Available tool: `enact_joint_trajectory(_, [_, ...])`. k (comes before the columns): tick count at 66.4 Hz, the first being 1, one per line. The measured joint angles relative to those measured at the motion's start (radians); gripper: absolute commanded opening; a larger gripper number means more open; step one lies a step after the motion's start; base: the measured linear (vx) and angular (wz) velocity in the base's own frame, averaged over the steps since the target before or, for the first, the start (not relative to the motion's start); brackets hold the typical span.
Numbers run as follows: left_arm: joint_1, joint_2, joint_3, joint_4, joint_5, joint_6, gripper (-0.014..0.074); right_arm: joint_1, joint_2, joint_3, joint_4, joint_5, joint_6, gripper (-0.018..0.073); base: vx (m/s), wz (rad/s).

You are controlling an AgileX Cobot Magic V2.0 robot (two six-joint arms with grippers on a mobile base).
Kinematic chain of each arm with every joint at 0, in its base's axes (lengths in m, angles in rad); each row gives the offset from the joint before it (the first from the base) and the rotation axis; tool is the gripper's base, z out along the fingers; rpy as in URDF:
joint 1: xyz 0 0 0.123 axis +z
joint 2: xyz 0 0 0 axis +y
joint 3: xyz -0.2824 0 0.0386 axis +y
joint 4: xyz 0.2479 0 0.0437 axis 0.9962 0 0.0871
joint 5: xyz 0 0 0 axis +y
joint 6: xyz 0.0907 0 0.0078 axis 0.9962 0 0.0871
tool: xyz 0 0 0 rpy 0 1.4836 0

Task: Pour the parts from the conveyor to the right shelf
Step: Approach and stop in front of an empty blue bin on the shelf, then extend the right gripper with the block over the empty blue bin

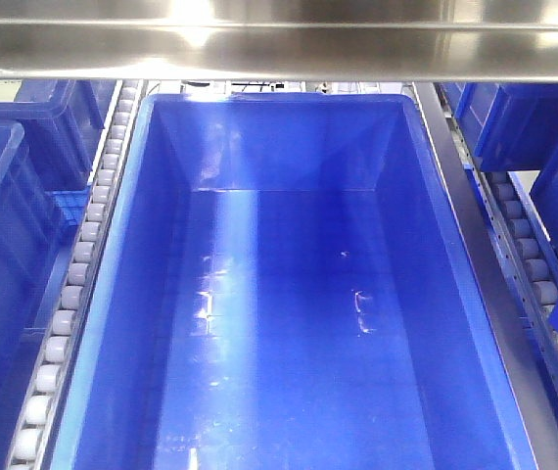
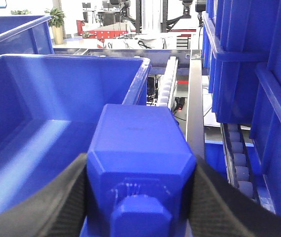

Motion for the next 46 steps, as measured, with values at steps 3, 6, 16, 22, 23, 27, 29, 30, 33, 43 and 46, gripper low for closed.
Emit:
enact_joint_trajectory(3, [0.000, 0.000, 0.000, 0.000, 0.000, 0.000, -0.0006, 0.000, 0.000, 0.000, 0.000, 0.000, 0.000, -0.0005, 0.00, 0.00])
enact_joint_trajectory(6, [0.000, 0.000, 0.000, 0.000, 0.000, 0.000, -0.0006, 0.000, 0.000, 0.000, 0.000, 0.000, 0.000, -0.0005, 0.00, 0.00])
enact_joint_trajectory(16, [0.000, 0.000, 0.000, 0.000, 0.000, 0.000, -0.0006, 0.000, 0.000, 0.000, 0.016, 0.000, 0.000, -0.0005, 0.00, 0.00])
enact_joint_trajectory(22, [0.000, 0.000, 0.000, 0.000, 0.000, 0.000, -0.0006, 0.000, 0.005, -0.005, 0.016, 0.022, 0.000, -0.0005, 0.00, 0.00])
enact_joint_trajectory(23, [0.000, 0.000, 0.000, 0.000, 0.000, 0.000, -0.0006, 0.000, 0.010, -0.011, 0.016, 0.030, 0.000, -0.0005, 0.00, 0.00])
enact_joint_trajectory(27, [0.000, 0.000, 0.000, 0.000, 0.000, 0.000, -0.0006, 0.000, 0.044, -0.034, 0.016, 0.071, 0.000, -0.0005, 0.00, 0.00])
enact_joint_trajectory(29, [0.000, 0.000, 0.000, 0.000, 0.000, 0.000, -0.0006, 0.000, 0.073, -0.054, 0.016, 0.096, -0.001, -0.0005, 0.00, 0.00])
enact_joint_trajectory(30, [0.000, 0.000, 0.000, 0.000, 0.000, 0.000, -0.0006, 0.000, 0.086, -0.063, 0.016, 0.105, -0.002, -0.0005, 0.00, 0.00])
enact_joint_trajectory(33, [0.000, 0.000, 0.000, 0.000, 0.000, 0.000, -0.0006, 0.000, 0.138, -0.096, 0.016, 0.133, -0.007, -0.0005, 0.00, 0.00])
enact_joint_trajectory(43, [0.000, 0.000, 0.000, 0.000, 0.000, 0.000, -0.0006, 0.000, 0.343, -0.217, 0.016, 0.180, -0.031, -0.0005, 0.00, 0.00])
enact_joint_trajectory(46, [0.000, 0.000, 0.000, 0.000, 0.000, 0.000, -0.0006, 0.000, 0.400, -0.254, 0.016, 0.182, -0.035, -0.0005, 0.00, 0.00])
